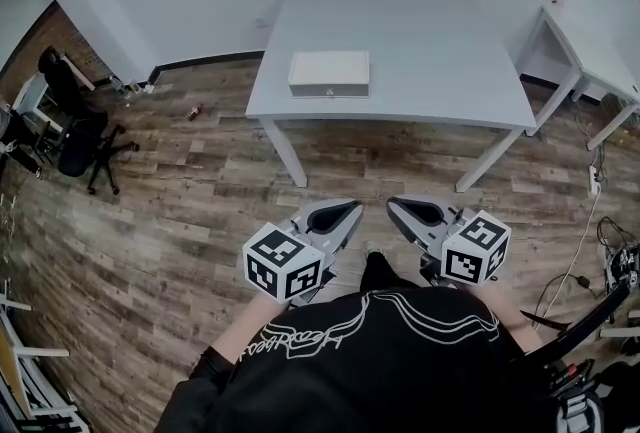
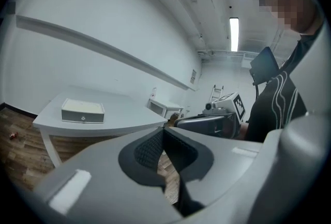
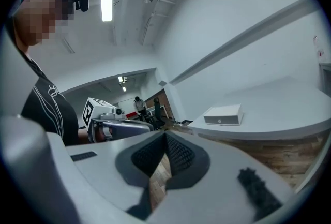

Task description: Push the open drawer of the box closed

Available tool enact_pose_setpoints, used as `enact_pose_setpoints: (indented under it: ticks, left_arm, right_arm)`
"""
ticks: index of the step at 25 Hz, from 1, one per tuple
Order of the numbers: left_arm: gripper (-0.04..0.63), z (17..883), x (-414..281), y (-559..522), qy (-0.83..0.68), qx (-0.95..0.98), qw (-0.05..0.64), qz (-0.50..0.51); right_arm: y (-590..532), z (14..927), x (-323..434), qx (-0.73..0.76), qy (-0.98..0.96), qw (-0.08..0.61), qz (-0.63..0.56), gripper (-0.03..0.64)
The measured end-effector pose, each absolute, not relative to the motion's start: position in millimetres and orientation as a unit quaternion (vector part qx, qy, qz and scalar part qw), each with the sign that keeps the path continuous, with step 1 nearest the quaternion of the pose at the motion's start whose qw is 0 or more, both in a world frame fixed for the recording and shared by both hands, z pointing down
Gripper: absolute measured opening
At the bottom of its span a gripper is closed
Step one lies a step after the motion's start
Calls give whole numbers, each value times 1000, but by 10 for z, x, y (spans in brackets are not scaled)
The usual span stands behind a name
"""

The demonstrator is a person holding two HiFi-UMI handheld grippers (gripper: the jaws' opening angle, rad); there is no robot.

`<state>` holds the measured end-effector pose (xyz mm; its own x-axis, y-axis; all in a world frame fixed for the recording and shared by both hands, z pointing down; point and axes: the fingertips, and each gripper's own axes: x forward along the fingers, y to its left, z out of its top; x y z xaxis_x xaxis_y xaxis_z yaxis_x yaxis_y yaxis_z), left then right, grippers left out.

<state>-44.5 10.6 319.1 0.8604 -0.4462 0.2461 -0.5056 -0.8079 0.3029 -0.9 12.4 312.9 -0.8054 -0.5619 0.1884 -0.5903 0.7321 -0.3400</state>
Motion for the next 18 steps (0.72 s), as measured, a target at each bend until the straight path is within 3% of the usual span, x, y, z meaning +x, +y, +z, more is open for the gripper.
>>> enact_pose_setpoints:
  ticks: [18]
  left_arm:
    - [8,3229,-821,143,-250,946,198,52]
  right_arm:
    - [292,3206,-355,312,-926,83,193,8]
